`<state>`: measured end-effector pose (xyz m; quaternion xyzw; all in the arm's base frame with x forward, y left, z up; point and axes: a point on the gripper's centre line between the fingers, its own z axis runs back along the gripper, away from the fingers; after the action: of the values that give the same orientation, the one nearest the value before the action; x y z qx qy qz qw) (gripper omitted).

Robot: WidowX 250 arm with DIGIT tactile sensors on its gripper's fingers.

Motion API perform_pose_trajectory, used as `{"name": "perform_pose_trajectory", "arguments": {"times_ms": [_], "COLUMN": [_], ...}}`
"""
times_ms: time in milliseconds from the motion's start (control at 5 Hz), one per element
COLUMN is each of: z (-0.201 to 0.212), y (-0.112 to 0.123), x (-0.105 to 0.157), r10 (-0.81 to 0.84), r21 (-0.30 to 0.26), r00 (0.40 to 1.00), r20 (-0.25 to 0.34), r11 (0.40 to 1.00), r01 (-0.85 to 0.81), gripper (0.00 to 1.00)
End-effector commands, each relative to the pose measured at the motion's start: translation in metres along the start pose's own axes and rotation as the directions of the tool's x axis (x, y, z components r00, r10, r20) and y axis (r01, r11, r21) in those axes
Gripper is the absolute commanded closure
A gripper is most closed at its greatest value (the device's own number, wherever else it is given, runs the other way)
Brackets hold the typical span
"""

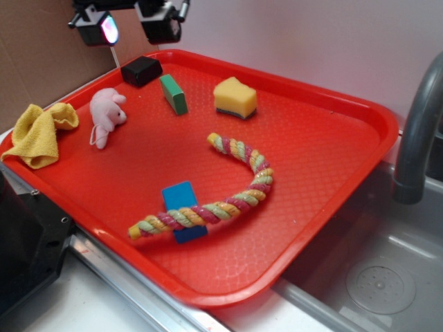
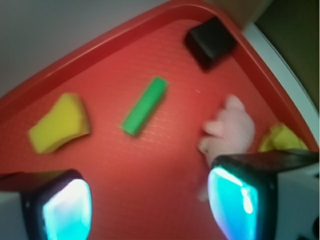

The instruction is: Grab the green block.

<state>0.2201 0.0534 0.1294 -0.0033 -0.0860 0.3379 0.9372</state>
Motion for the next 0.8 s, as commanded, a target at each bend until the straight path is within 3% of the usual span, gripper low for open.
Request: {"name": "perform_pose_trajectory", "arguments": {"times_ms": [0, 600], "z": [-0.039, -0.096], "y": [-0.001, -0.022], "x": [0.045, 0.049], "r10": [0.165, 0.138], "r21": [0.024, 0.084], "r00": [0.986, 0.988], "r20": [-0.002, -0.073], "r11": [0.986, 0.988], "r01": [-0.165, -0.131], "gripper": [0.0, 0.0]}}
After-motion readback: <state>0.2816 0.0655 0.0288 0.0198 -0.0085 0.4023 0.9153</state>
